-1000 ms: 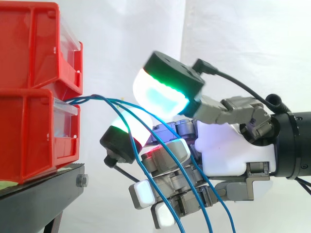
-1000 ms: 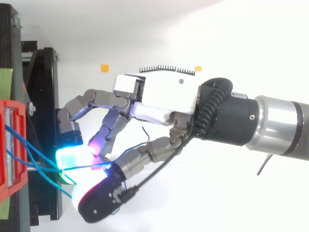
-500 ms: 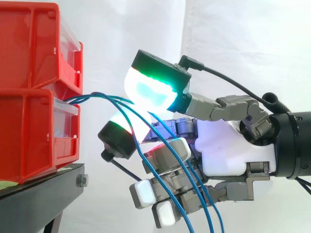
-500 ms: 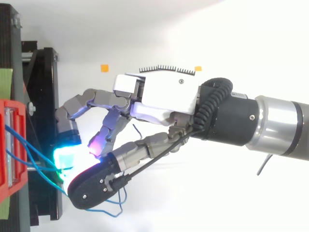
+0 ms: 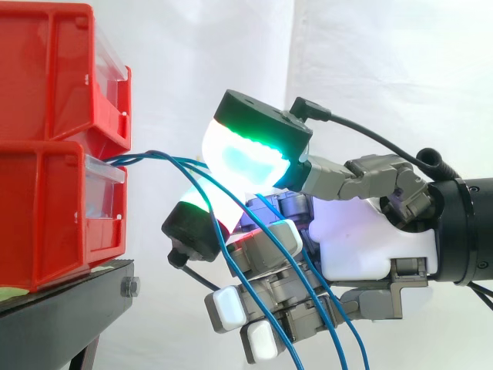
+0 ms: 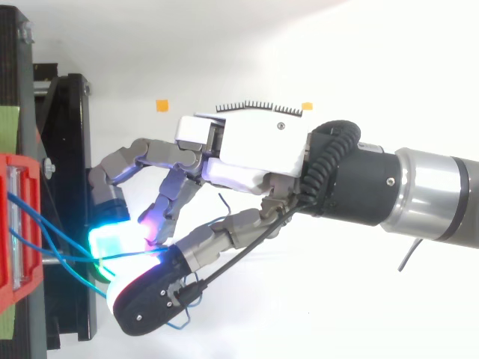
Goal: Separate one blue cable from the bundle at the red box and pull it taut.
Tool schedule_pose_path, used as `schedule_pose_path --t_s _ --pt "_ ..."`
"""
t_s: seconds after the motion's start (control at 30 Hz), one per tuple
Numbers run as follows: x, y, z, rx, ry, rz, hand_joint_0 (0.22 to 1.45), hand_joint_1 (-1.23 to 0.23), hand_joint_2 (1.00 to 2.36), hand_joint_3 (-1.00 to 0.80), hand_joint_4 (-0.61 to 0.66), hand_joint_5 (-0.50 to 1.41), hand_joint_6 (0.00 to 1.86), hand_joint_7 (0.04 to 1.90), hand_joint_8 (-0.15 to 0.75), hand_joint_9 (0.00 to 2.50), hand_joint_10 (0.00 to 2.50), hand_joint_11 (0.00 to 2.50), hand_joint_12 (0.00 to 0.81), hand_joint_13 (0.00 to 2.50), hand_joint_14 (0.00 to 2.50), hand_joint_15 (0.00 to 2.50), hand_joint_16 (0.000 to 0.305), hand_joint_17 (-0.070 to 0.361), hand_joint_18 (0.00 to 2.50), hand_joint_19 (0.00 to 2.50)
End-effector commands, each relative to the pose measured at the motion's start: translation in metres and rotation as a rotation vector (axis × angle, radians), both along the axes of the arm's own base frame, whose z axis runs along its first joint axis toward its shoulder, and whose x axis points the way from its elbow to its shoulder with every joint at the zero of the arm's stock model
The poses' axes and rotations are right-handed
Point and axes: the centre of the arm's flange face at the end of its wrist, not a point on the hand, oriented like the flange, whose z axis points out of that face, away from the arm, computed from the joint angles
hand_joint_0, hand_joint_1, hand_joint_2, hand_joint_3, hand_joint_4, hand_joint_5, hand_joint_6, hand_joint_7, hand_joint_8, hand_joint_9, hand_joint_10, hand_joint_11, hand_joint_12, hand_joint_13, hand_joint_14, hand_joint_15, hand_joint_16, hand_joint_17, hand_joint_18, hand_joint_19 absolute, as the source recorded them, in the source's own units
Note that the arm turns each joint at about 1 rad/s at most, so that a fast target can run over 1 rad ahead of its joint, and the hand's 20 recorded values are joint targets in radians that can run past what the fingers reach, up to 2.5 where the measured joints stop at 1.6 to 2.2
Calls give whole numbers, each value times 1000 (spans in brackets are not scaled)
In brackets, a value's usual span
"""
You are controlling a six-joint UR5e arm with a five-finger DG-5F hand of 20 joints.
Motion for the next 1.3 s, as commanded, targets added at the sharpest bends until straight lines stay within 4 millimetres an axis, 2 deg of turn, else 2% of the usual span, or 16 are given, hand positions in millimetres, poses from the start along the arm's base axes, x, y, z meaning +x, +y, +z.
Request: schedule_pose_path --t_s 0.0,0.07,0.17,0.3,0.4,0.5,0.63,0.77,0.87,1.1,1.27 --pt "0 -1 0 0 -1 -2 670 -870 1000 -500 85 -143 870 1327 310 1248 30 1437 411 1014 27 695 54 121 805 744" --pt "0 0 -1 0 1 0 707 -907 1012 -383 21 -144 871 1381 313 1253 29 1430 408 1018 28 689 53 120 811 735" --pt "0 -1 0 0 -1 -2 739 -941 1017 -320 -25 -158 886 1392 304 1242 30 1445 410 1016 27 690 53 120 814 710" --pt "0 0 1 0 -2 0 830 -984 1000 -500 11 -182 900 1325 291 1175 29 1456 391 969 26 687 53 118 761 674" --pt "0 0 1 0 -2 0 776 -1026 1000 -500 -40 -187 900 1310 256 1137 28 1479 380 955 26 670 50 112 774 613" --pt "0 0 0 0 -1 0 718 -1098 1000 -500 -117 -189 896 1320 148 1016 24 1501 357 915 28 694 48 108 760 603" --pt "0 0 0 0 -1 0 647 -1151 1000 -500 -127 -193 896 1313 160 939 22 1537 358 880 28 745 50 112 751 620" --pt "0 -1 0 0 -1 -2 551 -1089 1000 -500 -106 -185 894 1255 192 949 22 1498 370 877 29 745 52 118 754 643" --pt "-1 1 -1 0 10 10 481 -984 1000 -500 -72 -168 869 1208 225 1011 23 1404 402 922 27 733 57 128 774 653" --pt "-3 0 -2 6 25 11 527 -745 1000 -500 -76 -136 823 1227 217 1140 27 1358 388 976 28 734 54 121 788 708" --pt "-2 1 -1 7 24 14 551 -674 1000 -500 -71 -128 806 1232 209 1185 29 1383 389 1003 28 733 52 117 804 732"
